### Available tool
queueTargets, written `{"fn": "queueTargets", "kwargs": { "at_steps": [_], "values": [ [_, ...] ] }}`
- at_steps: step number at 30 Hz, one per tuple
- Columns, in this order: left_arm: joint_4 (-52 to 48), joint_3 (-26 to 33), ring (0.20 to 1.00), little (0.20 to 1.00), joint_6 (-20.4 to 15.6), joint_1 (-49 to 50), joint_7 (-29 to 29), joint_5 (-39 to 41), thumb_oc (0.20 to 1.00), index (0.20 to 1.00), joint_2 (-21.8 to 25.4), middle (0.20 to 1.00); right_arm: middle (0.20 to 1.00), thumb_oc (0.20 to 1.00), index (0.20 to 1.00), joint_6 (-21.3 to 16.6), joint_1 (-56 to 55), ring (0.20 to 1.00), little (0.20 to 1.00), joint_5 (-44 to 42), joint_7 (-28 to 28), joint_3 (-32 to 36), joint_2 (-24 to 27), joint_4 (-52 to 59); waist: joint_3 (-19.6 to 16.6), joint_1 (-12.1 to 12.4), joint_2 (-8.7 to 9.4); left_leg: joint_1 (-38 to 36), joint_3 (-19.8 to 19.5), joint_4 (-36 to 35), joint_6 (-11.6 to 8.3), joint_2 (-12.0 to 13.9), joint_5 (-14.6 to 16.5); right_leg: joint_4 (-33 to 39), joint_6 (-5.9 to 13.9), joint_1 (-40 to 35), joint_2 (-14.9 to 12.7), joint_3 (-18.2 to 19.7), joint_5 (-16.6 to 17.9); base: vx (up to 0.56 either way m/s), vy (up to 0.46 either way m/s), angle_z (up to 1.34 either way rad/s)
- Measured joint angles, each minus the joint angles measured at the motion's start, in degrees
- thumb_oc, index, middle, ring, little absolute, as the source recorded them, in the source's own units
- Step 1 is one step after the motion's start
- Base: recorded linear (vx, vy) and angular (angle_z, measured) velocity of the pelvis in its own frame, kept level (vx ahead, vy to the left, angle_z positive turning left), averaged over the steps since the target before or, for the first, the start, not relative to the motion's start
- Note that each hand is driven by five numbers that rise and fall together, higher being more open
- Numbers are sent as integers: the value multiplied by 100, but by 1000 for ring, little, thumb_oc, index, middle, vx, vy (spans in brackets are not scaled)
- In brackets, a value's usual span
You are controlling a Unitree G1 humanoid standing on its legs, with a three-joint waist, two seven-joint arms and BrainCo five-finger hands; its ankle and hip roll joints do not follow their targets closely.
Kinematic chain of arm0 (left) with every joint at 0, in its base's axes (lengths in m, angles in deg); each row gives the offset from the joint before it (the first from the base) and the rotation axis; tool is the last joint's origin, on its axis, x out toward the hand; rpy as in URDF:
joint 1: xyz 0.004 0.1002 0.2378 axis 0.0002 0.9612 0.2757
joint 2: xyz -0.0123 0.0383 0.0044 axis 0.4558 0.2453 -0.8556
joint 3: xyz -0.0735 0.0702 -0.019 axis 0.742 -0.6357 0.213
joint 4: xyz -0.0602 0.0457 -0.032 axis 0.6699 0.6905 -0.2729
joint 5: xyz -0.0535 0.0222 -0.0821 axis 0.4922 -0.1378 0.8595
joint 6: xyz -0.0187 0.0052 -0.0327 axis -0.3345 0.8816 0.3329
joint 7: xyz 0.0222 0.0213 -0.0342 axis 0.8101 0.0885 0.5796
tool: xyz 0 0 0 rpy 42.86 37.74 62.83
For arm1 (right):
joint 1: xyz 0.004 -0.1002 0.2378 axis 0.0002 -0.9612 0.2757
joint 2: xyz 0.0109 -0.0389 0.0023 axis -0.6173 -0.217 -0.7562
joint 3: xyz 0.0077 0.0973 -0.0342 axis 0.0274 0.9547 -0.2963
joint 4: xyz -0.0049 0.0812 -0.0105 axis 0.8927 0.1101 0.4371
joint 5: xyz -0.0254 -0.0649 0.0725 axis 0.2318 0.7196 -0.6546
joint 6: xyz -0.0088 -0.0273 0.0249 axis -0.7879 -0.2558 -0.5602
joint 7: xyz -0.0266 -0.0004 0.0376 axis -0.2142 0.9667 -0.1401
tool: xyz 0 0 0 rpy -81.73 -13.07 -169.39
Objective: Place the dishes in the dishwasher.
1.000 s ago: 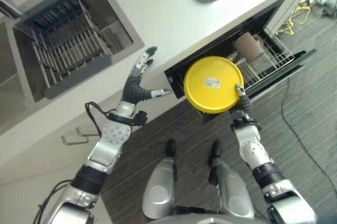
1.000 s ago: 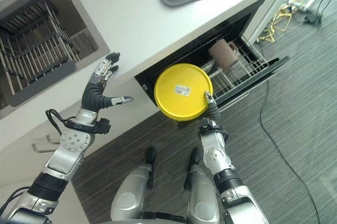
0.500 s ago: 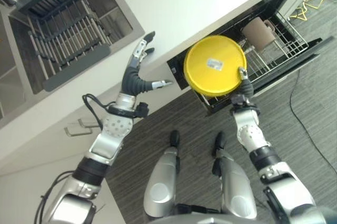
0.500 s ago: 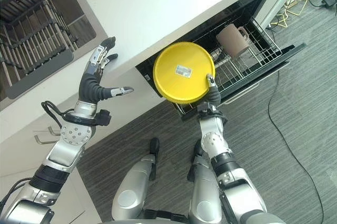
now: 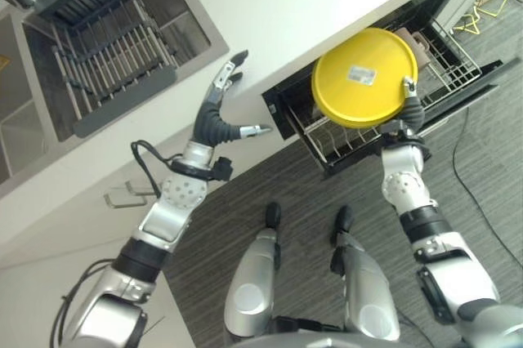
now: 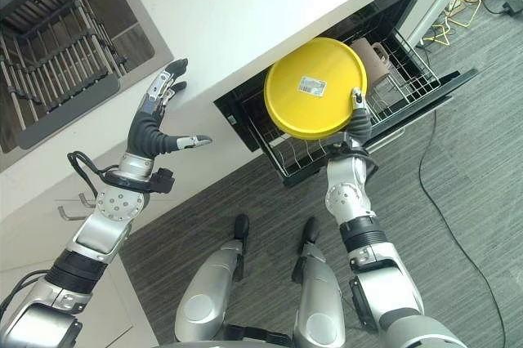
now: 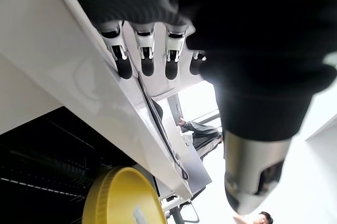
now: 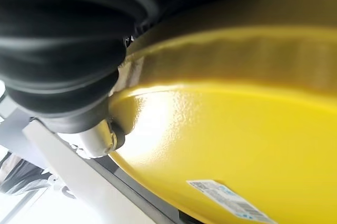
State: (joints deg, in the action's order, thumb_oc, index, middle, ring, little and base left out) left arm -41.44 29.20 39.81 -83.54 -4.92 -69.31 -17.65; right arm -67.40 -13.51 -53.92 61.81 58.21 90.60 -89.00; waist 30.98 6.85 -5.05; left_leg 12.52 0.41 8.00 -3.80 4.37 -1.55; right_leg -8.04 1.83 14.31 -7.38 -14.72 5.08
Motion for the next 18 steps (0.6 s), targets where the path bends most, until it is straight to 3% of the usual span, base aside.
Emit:
{"fn": "queueTargets", "kwargs": {
  "at_steps": [4, 6, 7, 15, 18],
  "values": [
    [6, -2, 1000, 1000, 3, -37, -8, 26, 1000, 1000, 48, 1000, 200, 200, 200, 355, 283, 200, 200, 686, 861, 102, 244, -10, 0, 6, 0, 12, -13, 3, -8, -1, -6, 3, -3, 0, 5, -16, 2, 0, 0, 0],
    [49, -174, 1000, 1000, 49, -216, -10, 171, 1000, 1000, 187, 1000, 200, 200, 200, 912, 793, 200, 200, 1613, 1353, 59, 515, -641, 0, 70, 0, 28, -38, 15, -9, -5, -7, 5, -3, -5, 4, -20, 3, -29, -15, 5],
    [46, -217, 1000, 1000, 40, -241, -15, 214, 1000, 1000, 197, 1000, 200, 200, 200, 996, 840, 200, 200, 1765, 1448, 58, 557, -693, 0, 94, 0, 30, -40, 13, -8, -7, -8, 5, -4, -5, 2, -26, 5, -35, -20, 4],
    [76, -232, 1000, 1000, 96, -483, -255, 433, 1000, 1000, 281, 1000, 200, 200, 200, 2093, 1561, 200, 200, 3521, 1651, -415, 909, -1981, 2, 247, 35, 76, -188, 15, -8, -25, -7, 103, 10, -91, 6, -182, 15, -11, -37, 9],
    [74, -261, 1000, 1000, 91, -604, -301, 435, 1000, 1000, 312, 1000, 200, 200, 200, 2116, 1584, 200, 200, 3635, 1642, -450, 907, -2053, 6, 309, 59, 140, -246, 39, -4, -41, -4, 142, 18, -91, 4, -233, 21, -6, -27, 11]
  ]
}}
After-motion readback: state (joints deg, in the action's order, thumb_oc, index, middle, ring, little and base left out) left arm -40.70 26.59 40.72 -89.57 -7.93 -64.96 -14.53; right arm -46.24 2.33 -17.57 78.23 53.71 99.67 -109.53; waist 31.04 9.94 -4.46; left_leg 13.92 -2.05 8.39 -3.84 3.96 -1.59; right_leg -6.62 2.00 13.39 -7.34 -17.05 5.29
